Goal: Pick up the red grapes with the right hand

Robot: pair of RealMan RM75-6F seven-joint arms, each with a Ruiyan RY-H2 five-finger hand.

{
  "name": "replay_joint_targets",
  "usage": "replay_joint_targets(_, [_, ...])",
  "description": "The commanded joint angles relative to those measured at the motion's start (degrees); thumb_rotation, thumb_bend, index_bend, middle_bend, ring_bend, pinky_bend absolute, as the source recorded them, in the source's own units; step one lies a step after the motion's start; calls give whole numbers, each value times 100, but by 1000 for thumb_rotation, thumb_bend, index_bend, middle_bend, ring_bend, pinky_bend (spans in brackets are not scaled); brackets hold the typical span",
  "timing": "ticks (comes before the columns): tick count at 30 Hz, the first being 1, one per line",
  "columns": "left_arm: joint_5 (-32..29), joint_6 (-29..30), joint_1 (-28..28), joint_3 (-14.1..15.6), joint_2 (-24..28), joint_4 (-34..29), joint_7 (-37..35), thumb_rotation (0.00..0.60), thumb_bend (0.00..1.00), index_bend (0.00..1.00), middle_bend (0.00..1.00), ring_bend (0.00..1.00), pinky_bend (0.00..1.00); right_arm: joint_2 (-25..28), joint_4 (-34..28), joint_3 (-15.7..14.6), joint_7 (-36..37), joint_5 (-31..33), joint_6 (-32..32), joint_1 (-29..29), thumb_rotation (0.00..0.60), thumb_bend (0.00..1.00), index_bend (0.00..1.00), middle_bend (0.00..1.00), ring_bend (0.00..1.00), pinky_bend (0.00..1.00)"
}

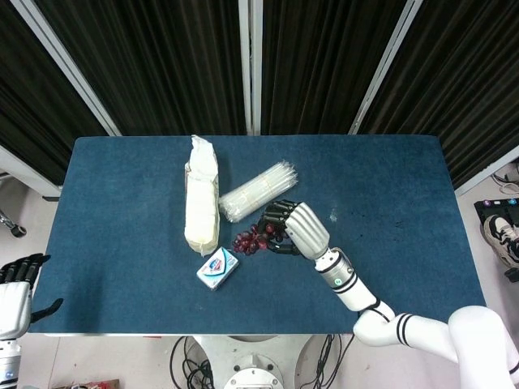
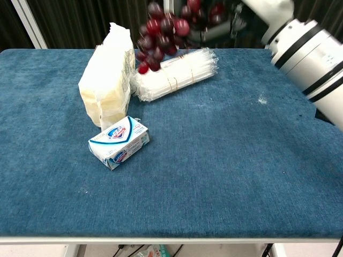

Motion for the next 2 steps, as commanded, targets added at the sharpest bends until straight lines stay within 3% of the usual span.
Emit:
replay_joint_targets(1, [-14,-29,-20,-14,14,-35,27,600,0,220,198,167,192,423,-755,118,64,-279,263,-31,600,386,686,578,448,542])
replay_joint_targets(2, [-24,-45,-27,-18,15,-41,35,600,0,220,198,167,192,446,-820,127,35,-293,248,-24,600,386,686,577,447,542])
